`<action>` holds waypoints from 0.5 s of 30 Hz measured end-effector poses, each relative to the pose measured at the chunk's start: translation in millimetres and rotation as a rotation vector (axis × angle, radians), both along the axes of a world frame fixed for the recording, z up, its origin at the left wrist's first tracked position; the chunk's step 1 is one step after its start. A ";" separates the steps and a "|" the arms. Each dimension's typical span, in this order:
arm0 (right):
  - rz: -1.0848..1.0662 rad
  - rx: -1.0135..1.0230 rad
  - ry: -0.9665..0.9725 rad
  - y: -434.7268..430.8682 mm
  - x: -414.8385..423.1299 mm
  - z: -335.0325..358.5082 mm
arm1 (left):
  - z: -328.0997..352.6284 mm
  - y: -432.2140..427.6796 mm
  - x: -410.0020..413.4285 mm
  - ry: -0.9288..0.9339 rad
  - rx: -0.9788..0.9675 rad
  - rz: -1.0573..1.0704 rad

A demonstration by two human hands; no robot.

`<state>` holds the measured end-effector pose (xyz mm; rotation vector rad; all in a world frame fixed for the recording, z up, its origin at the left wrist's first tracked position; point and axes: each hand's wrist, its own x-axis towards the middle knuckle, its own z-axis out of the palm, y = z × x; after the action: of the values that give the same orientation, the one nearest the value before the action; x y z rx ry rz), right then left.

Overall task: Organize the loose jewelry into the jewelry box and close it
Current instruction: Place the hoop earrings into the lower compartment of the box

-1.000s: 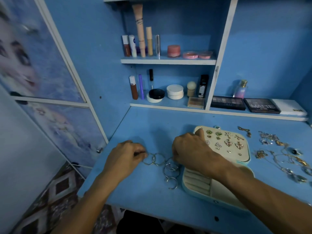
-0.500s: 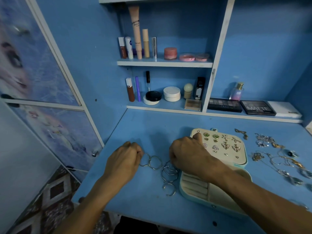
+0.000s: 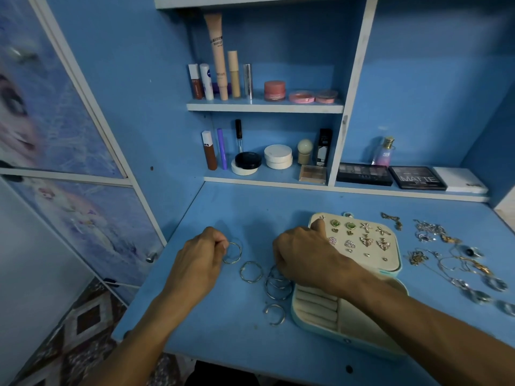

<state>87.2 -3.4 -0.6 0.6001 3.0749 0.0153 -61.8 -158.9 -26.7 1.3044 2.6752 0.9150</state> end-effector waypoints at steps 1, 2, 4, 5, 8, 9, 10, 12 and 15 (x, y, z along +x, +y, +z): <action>0.000 -0.030 -0.006 0.0 0.2 1.8 | -0.1 0.4 0.3 -0.002 0.012 -0.005; -0.008 -0.075 -0.012 1.0 0.0 3.0 | -0.9 0.7 0.3 -0.008 0.019 -0.006; -0.045 -0.192 -0.013 4.9 -1.6 5.5 | -1.4 0.2 -0.5 -0.027 0.035 -0.001; -0.063 -0.240 -0.011 7.3 -2.4 7.1 | -1.9 -0.1 -1.3 -0.035 0.047 0.001; -0.069 -0.282 0.042 13.8 -2.4 11.9 | -3.1 -1.5 -4.0 -0.060 0.093 0.000; -0.061 -0.276 0.062 15.1 -1.3 13.4 | -2.5 -1.5 -4.0 -0.067 0.109 -0.006; -0.052 -0.270 0.079 15.9 -0.2 14.5 | -1.8 -1.3 -4.0 -0.069 0.119 -0.014; -0.041 -0.270 0.119 16.6 2.0 15.3 | 0.6 -0.2 -3.7 -0.074 0.126 -0.031; -0.047 -0.284 0.191 16.9 8.1 13.6 | 4.2 1.2 -2.4 -0.127 0.136 -0.057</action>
<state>95.3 13.5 13.0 0.6924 3.1523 -0.4985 -64.2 -157.7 -22.5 1.2913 2.5067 1.1497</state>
